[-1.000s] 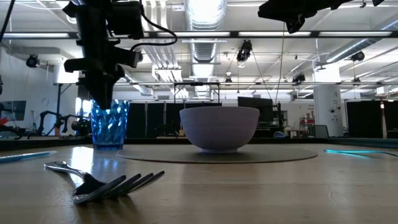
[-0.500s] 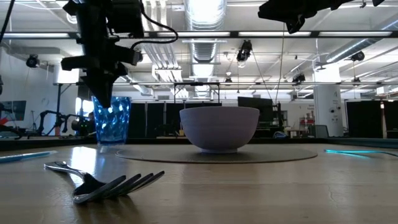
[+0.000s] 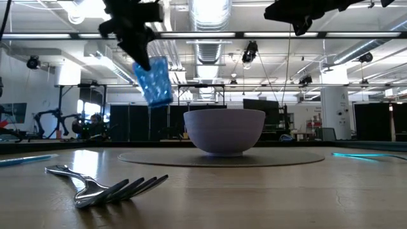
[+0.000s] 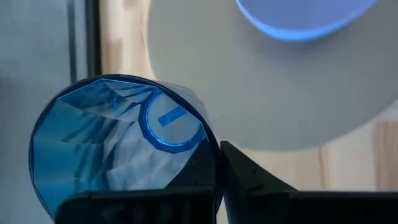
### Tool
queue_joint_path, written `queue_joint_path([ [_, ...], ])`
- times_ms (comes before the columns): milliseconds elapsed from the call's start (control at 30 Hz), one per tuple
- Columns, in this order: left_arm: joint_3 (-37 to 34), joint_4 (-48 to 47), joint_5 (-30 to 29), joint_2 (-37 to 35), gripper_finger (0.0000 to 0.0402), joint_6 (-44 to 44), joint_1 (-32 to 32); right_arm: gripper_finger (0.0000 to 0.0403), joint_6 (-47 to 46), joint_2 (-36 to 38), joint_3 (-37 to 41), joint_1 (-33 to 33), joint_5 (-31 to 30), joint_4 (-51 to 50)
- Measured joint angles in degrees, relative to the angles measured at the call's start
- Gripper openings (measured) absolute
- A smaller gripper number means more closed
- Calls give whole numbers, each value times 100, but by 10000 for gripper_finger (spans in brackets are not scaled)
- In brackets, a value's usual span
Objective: Pick & Place Utensil
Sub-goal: Put the blue cup on the gray table mat to the top left of the purple bowl
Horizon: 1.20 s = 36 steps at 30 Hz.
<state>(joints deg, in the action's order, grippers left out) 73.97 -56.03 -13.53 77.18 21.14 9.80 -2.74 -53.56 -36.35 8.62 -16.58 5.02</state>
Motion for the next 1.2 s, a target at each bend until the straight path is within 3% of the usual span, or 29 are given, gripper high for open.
queue_joint_path([
  [167, 909, -185, 11, 474, 3, 302, 15, 66, -165, 0, 15, 0, 0, -2],
  [300, 1833, -967, 126, 1061, 3, 293, 127, 73, -188, 0, 16, 0, 0, -9],
  [500, 2568, -1609, 964, 1718, 3, 300, 369, 82, -288, 0, 16, 0, 0, -18],
  [667, 2346, -1538, 1407, 1785, 3, 368, 502, 86, -279, 0, 16, 2, 2, -50],
  [1200, 514, -456, 1770, 1533, 3, 340, 538, 63, -180, 2, 16, 0, 2, -14],
])
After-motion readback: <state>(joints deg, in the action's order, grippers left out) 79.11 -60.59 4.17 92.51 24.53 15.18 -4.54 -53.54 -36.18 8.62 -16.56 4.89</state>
